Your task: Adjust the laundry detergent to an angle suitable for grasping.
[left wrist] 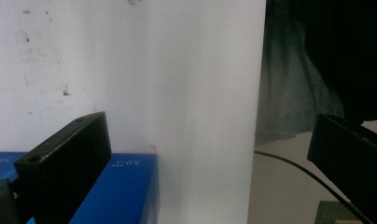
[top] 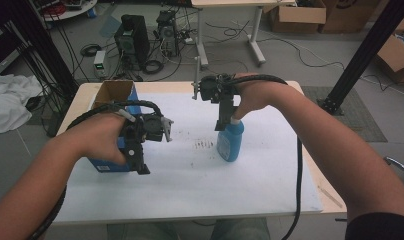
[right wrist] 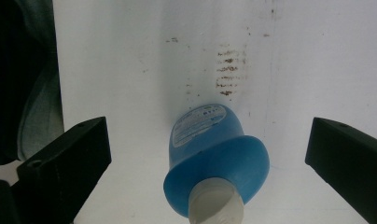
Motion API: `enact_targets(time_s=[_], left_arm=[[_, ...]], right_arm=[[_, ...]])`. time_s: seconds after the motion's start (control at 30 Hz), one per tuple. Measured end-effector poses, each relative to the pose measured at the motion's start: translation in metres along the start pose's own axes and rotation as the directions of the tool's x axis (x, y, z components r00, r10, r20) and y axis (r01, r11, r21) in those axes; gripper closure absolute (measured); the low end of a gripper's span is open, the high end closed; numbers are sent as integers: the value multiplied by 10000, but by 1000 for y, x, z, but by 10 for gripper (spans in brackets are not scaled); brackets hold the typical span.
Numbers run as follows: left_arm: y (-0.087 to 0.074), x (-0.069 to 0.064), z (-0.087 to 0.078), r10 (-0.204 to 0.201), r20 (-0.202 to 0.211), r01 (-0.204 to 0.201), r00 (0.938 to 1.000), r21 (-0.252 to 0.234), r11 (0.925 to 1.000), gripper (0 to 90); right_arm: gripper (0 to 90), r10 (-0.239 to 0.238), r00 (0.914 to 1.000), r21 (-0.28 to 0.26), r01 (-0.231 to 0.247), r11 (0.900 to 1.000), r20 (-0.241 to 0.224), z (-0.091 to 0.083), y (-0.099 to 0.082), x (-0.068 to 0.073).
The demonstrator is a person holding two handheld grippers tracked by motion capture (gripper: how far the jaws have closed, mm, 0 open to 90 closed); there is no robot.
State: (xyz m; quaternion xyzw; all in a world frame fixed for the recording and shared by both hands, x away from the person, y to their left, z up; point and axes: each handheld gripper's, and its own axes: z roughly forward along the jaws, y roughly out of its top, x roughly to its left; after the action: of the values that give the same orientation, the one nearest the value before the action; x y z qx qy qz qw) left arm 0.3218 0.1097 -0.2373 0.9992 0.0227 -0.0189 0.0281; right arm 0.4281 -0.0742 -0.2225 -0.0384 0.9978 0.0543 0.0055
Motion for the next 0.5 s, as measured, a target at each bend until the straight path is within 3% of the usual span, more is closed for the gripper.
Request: enact_targets(time_s=[0.4,0.5], left_arm=[[13,-6,-6,203,-93,-205,9998,-156,9997,1],[13,-7,-4,202,-44,-202,9998,10,9998,1]], right_arm=[[0,-92,9999,-187,94,9998,84,0,-2,1],[0,-55,10000,-102,56,9999,54,0,-2,3]])
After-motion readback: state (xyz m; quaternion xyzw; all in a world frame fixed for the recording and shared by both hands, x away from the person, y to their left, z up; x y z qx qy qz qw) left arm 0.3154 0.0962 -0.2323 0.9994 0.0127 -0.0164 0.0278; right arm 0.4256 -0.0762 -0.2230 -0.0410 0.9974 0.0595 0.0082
